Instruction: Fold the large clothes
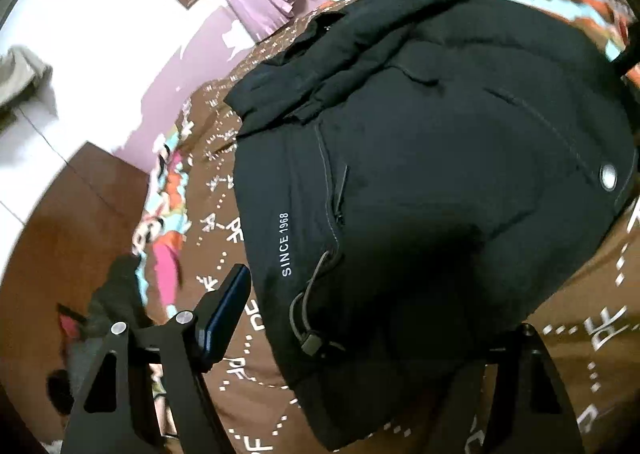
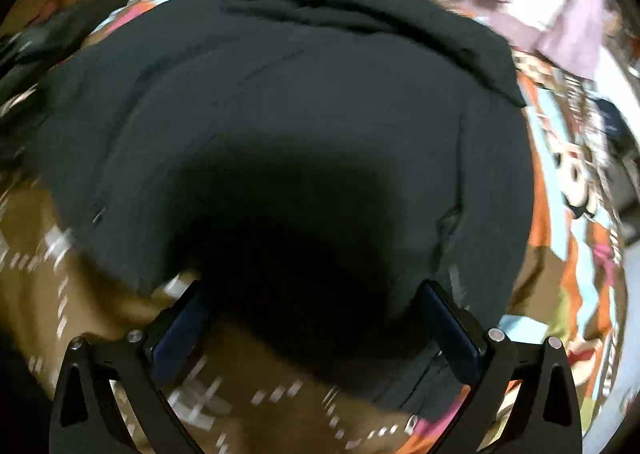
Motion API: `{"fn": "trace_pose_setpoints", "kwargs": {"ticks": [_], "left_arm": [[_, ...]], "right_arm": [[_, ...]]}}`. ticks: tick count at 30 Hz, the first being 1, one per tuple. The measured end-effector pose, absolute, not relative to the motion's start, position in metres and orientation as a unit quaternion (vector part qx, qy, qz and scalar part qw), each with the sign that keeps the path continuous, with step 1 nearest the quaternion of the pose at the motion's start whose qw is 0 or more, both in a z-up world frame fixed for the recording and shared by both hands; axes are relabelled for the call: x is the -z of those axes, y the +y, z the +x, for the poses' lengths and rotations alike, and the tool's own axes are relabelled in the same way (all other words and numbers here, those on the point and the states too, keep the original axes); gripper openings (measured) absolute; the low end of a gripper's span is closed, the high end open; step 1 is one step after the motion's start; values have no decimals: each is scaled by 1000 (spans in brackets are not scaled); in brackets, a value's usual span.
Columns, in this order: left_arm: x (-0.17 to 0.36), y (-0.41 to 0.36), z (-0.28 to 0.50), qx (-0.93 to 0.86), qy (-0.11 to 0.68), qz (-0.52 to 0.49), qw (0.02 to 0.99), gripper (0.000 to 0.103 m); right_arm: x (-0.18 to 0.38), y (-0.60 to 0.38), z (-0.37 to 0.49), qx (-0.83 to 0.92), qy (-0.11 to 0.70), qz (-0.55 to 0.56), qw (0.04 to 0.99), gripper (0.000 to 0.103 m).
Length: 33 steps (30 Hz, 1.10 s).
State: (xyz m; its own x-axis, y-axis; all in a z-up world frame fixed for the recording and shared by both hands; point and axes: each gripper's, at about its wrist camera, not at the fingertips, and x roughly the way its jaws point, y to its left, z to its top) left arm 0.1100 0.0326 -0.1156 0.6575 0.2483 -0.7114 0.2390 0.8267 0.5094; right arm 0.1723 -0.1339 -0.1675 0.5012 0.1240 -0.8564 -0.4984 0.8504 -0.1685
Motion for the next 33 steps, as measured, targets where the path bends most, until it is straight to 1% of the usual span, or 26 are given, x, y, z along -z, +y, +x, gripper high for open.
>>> {"fn": "trace_pose_setpoints", "kwargs": {"ticks": [3, 6, 9, 13, 17, 19, 28, 31, 32, 33], "left_arm": [[112, 37, 115, 7, 426, 272, 863, 70], [106, 36, 115, 15, 422, 270, 865, 70], [100, 37, 117, 29, 421, 258, 869, 71], [85, 42, 111, 53, 420, 212, 881, 71], [78, 39, 101, 76, 422, 188, 884, 71], [83, 33, 100, 80, 427, 195, 879, 71], [128, 13, 103, 40, 456, 295, 839, 71], [141, 7, 100, 27, 447, 335, 829, 71], [143, 7, 100, 22, 439, 345, 829, 68], [144, 5, 99, 20, 427, 355, 831, 52]], "right_arm": [[160, -133, 185, -156, 439, -189, 865, 103], [128, -136, 189, -154, 401, -175, 886, 103], [89, -131, 206, -163, 381, -164, 895, 103], [66, -129, 235, -189, 393, -129, 891, 103], [65, -126, 250, -207, 404, -101, 885, 103], [65, -126, 250, -207, 404, -93, 886, 103], [80, -135, 236, -220, 420, -100, 875, 103], [90, -139, 224, -222, 431, -113, 867, 103], [94, -142, 218, -222, 435, -115, 865, 103], [97, -144, 214, -225, 437, -115, 863, 103]]}}
